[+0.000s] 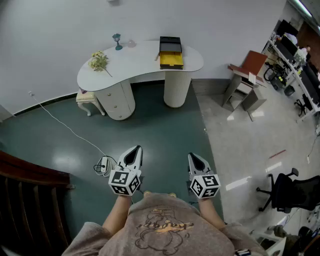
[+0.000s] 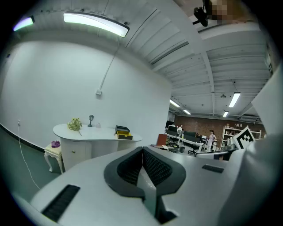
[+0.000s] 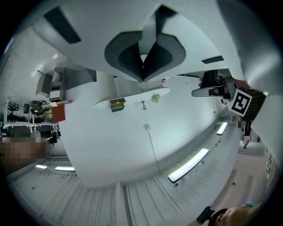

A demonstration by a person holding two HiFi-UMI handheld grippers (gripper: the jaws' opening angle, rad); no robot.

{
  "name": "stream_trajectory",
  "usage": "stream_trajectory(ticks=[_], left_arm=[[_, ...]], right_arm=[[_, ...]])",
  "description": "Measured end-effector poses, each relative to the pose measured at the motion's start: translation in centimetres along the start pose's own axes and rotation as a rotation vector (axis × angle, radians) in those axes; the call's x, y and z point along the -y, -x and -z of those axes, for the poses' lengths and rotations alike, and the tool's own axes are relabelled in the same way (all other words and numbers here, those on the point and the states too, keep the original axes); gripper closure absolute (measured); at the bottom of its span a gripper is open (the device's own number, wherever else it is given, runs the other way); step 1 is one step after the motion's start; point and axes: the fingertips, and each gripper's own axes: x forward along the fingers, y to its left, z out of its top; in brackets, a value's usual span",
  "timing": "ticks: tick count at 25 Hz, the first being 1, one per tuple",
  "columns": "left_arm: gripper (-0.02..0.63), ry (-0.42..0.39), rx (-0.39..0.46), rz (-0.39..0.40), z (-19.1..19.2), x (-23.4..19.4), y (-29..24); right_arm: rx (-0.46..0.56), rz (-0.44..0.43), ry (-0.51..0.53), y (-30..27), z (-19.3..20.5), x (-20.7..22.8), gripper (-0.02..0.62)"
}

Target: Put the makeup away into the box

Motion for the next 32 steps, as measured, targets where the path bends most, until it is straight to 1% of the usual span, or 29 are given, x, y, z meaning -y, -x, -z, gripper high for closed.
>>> stream_trajectory(ticks=[7, 12, 16, 19, 26, 32], left_arm=[[0.583, -0.009, -0.006, 0.032, -0.1, -1.1, -1.1], [0.583, -0.023, -0.011, 0.059, 0.5, -2.0, -1.2], [0.583, -0.037, -0.006, 0.091, 0.4, -2.9, -0.9], [0.583, -0.035, -0.007, 0.094, 0.4, -3.8, -0.7], [0.583, -0.031, -0.006, 0.101, 0.2, -4.4, -1.8], [0.583, -0.028, 0.007, 0.088, -0.4, -5.7, -4.0]], right_arm=[[0.002, 0.002, 0.0, -1.9, 0.2, -1.0, 0.594], [-0.01, 0.003, 0.006, -2.8, 1.1, -2.3, 0.594], [-0.011, 0.02, 0.02, -3.1, 1.6, -3.5, 0.592], [-0.011, 0.032, 0.024, -3.2, 1.9, -4.3, 0.592], [0.001, 0.061, 0.014, -4.0, 1.5, -3.2, 0.592], [0.005, 0.045, 0.013, -6.7, 1.0, -2.2, 0.592]])
